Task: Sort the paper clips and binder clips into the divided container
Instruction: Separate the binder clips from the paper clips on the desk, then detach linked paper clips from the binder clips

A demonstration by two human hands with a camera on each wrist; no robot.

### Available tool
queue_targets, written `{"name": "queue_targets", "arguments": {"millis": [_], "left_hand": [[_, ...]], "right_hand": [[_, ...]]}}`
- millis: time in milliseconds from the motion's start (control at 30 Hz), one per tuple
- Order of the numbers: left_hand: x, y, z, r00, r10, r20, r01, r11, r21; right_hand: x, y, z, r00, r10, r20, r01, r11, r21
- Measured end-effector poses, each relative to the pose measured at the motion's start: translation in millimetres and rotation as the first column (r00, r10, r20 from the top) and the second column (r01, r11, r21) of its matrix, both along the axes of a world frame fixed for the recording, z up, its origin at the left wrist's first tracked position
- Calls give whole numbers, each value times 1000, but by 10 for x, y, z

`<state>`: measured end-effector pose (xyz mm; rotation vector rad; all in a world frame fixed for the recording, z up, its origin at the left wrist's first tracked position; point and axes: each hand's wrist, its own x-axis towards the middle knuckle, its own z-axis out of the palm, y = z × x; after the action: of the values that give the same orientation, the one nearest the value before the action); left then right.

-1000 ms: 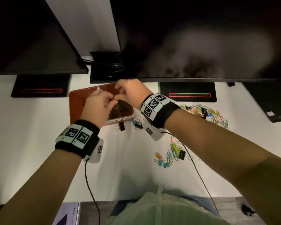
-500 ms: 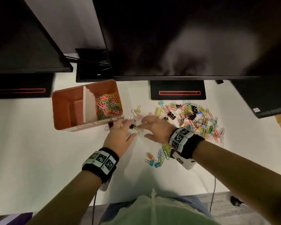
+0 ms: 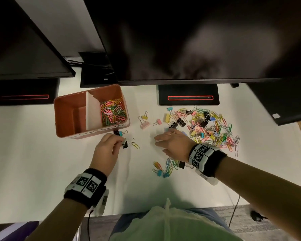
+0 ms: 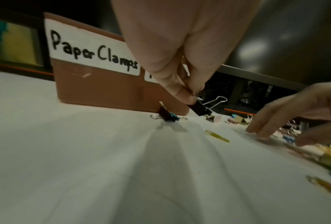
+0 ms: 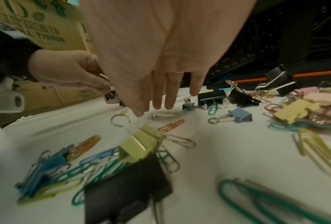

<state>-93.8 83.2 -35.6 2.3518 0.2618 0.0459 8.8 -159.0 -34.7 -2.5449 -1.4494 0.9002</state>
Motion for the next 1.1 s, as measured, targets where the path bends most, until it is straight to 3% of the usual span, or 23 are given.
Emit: {"name": "queue_targets", "arguments": {"millis": [133,233,300,400,467,600,933,1100], "left_hand": [[-20,-13,70,998,54,-20,-53,998,29],[-43,-65,108,996,10,-90,10,974,224],[-50,-151,117,994,-89,-64,102,966,238],[-27,-316,36,962,-243,-127,265,943,201],[31,-375,-65,943,-268,-197,310,923,228],[165,-367,-200,936,-260,-237,312,925,218],[300,-433,-225,877,-255,-408,331,935,127],[393,-690,-130,873,-371,-318,410,910,64]], "right_hand": [[45,-154,77,991,-133,-3,132,985,115],[119,-336,98,955,-286,-72,293,951,101],[176,-476,89,934,-337,-120,344,938,47],[191,-611,76,933,-319,-169,325,946,8],[157,-602,72,947,-276,-163,285,958,30],[115,-472,9,965,-217,-146,225,974,34],[208,-456,-22,952,-259,-164,262,965,-1],[250,-598,-16,923,-352,-159,359,933,17]]}}
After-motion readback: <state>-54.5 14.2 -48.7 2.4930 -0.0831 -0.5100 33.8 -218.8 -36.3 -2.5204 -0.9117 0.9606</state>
